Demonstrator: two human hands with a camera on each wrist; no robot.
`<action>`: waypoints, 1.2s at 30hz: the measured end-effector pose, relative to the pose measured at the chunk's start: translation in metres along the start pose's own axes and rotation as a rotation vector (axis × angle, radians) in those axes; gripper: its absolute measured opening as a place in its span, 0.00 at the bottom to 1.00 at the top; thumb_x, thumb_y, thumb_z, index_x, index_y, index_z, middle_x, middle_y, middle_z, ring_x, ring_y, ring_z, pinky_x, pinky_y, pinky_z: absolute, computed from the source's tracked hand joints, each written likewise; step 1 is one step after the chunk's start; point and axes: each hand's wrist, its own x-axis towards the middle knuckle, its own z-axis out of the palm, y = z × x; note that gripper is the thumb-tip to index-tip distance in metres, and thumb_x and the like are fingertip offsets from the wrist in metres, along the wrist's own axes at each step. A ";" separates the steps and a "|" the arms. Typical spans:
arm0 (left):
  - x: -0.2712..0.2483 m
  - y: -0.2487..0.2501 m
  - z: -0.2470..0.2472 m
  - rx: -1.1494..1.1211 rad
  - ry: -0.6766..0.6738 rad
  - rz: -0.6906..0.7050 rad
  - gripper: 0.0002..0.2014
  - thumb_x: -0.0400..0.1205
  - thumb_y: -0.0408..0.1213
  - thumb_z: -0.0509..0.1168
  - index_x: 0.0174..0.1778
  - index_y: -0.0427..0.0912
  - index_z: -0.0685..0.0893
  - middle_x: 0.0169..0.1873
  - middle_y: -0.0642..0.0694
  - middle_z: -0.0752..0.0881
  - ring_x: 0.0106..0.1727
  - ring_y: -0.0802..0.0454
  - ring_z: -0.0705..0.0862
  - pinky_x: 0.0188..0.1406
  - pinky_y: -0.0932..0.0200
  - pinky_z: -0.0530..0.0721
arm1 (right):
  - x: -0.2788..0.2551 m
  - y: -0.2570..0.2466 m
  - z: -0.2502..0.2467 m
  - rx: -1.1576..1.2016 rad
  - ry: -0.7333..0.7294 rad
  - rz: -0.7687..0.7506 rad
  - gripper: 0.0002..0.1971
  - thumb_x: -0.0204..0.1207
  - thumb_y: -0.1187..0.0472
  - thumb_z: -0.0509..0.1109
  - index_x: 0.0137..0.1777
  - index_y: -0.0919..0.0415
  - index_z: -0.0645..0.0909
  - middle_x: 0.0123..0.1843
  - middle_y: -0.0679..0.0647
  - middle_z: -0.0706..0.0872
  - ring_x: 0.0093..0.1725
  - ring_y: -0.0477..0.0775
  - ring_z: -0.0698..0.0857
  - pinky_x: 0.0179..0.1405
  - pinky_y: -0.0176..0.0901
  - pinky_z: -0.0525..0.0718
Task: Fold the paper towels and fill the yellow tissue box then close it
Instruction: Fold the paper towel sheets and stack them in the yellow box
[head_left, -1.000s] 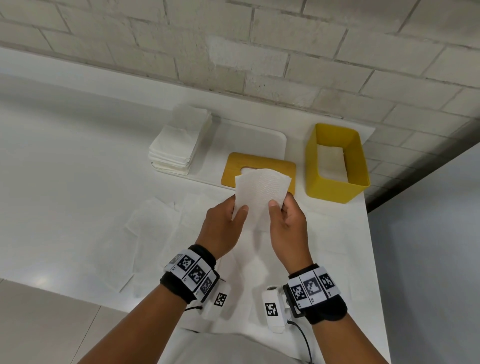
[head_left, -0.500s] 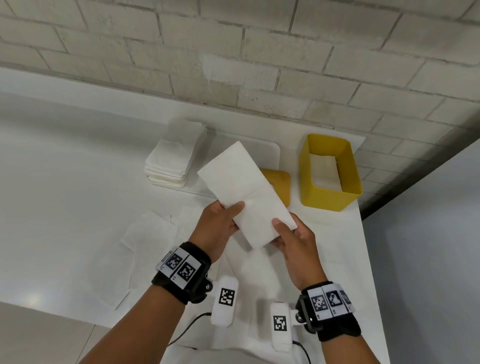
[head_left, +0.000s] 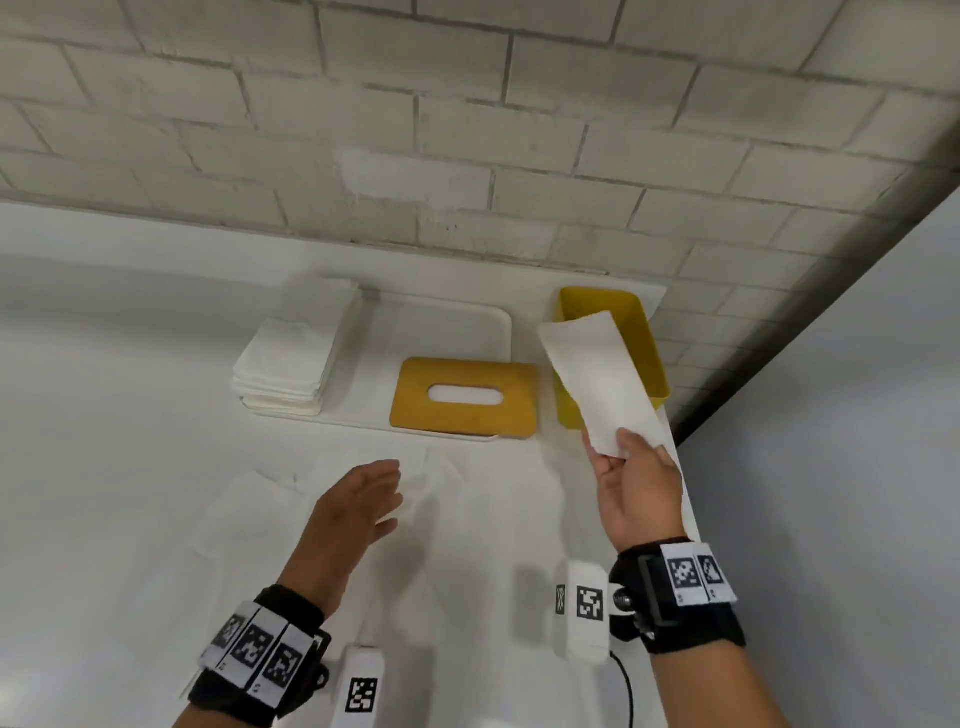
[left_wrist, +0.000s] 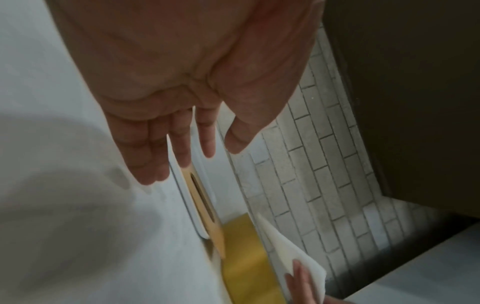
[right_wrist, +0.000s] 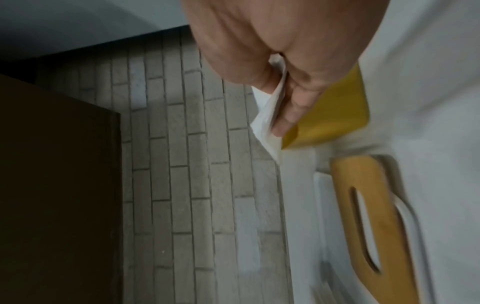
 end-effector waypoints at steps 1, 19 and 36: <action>-0.002 -0.004 -0.007 0.026 0.003 0.001 0.11 0.90 0.38 0.63 0.64 0.51 0.87 0.60 0.51 0.91 0.64 0.50 0.89 0.66 0.47 0.86 | 0.010 -0.007 0.003 0.009 0.015 -0.014 0.12 0.85 0.76 0.61 0.63 0.66 0.81 0.56 0.60 0.93 0.57 0.60 0.92 0.63 0.58 0.89; -0.016 -0.028 -0.036 0.216 0.068 -0.022 0.10 0.87 0.31 0.67 0.57 0.49 0.90 0.51 0.54 0.94 0.56 0.51 0.92 0.63 0.46 0.88 | 0.090 -0.029 0.076 0.059 0.101 0.032 0.27 0.83 0.81 0.56 0.82 0.71 0.64 0.52 0.72 0.84 0.47 0.70 0.88 0.60 0.63 0.89; -0.027 -0.026 -0.040 0.346 0.056 0.085 0.17 0.86 0.33 0.68 0.54 0.65 0.89 0.54 0.58 0.93 0.58 0.55 0.91 0.65 0.43 0.87 | 0.075 -0.030 0.076 -0.078 0.089 0.053 0.19 0.83 0.70 0.69 0.73 0.69 0.76 0.70 0.66 0.82 0.57 0.66 0.86 0.50 0.56 0.93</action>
